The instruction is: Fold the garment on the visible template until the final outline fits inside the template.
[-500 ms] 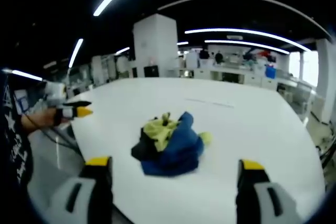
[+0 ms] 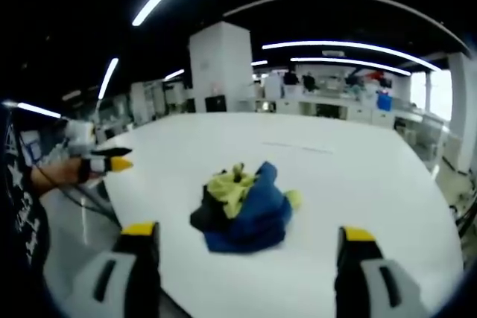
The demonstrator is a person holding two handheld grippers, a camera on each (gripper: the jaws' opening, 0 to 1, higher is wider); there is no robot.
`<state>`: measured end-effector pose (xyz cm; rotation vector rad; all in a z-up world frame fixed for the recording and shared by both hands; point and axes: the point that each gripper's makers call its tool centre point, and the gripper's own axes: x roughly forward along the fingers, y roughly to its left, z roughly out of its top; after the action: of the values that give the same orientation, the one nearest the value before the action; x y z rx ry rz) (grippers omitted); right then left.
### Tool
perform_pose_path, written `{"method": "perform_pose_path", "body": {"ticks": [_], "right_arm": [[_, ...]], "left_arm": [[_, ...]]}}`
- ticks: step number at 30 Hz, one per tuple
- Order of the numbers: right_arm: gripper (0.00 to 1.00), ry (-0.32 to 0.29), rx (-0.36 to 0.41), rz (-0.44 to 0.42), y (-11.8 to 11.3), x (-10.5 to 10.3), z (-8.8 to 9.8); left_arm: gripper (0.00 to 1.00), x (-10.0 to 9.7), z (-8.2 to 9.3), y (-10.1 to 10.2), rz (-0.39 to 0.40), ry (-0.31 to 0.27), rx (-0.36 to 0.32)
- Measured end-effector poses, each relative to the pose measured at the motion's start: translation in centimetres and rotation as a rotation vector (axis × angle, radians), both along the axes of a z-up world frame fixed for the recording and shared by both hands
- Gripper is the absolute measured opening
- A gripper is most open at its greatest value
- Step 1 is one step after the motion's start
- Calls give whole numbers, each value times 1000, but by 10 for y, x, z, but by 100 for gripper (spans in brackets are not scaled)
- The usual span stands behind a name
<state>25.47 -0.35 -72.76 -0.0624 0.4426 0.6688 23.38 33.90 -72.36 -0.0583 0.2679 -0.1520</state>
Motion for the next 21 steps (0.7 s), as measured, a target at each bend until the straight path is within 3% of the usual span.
{"method": "perform_pose_path", "body": {"ticks": [10,12,21], "right_arm": [[99,-41,-28,-5,-1,7,15],[95,-39,-33,-3,-1,7,17],[86,-36,-74,8,-3,15,19]], "left_arm": [[97,6,18,-4,-71,2,-33],[96,8,18,-6,-105,12,-11],[89,20,22,-20,-195,15,-30]]}}
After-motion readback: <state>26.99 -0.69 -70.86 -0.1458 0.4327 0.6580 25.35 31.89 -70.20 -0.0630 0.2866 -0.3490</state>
